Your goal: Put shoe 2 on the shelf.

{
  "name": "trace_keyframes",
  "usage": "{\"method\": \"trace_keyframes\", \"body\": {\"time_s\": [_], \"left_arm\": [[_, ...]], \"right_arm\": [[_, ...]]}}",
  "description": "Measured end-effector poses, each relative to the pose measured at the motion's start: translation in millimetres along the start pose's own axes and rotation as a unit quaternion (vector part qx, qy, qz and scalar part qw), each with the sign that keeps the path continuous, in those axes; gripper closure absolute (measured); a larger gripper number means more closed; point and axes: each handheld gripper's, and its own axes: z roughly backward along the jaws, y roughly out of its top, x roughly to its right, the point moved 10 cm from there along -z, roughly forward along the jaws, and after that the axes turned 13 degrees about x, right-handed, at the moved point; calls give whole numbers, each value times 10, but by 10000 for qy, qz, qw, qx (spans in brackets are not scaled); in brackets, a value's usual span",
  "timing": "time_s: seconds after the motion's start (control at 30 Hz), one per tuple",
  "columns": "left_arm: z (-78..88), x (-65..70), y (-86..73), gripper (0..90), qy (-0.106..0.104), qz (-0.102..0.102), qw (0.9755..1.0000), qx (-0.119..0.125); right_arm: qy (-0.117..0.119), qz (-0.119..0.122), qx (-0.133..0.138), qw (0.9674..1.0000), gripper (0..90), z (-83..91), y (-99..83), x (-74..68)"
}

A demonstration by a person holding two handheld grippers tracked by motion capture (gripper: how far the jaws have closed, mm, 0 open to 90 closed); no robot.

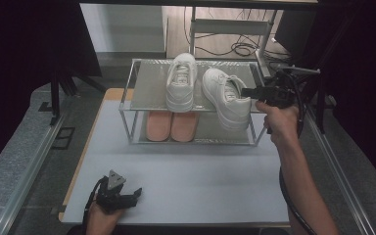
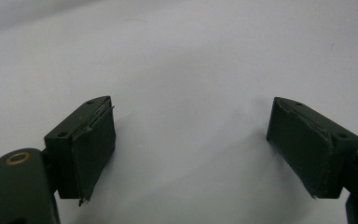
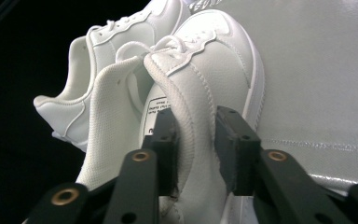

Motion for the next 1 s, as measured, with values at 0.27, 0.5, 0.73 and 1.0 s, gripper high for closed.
{"method": "trace_keyframes", "body": {"time_s": [0.27,0.5,0.73,1.0], "left_arm": [[0,0,0,155,0,1,10000,2],[2,0,-2,155,-10,-10,10000,-9],[-1,3,2,155,-1,12,10000,13],[-2,2,2,155,6,11,10000,22]], "right_arm": [[154,208,93,9996,538,23,42,-19],[36,601,320,9977,560,260,154,-2],[-195,1102,318,9932,766,515,-57,124],[-5,1404,217,9899,898,612,-433,136]]}}
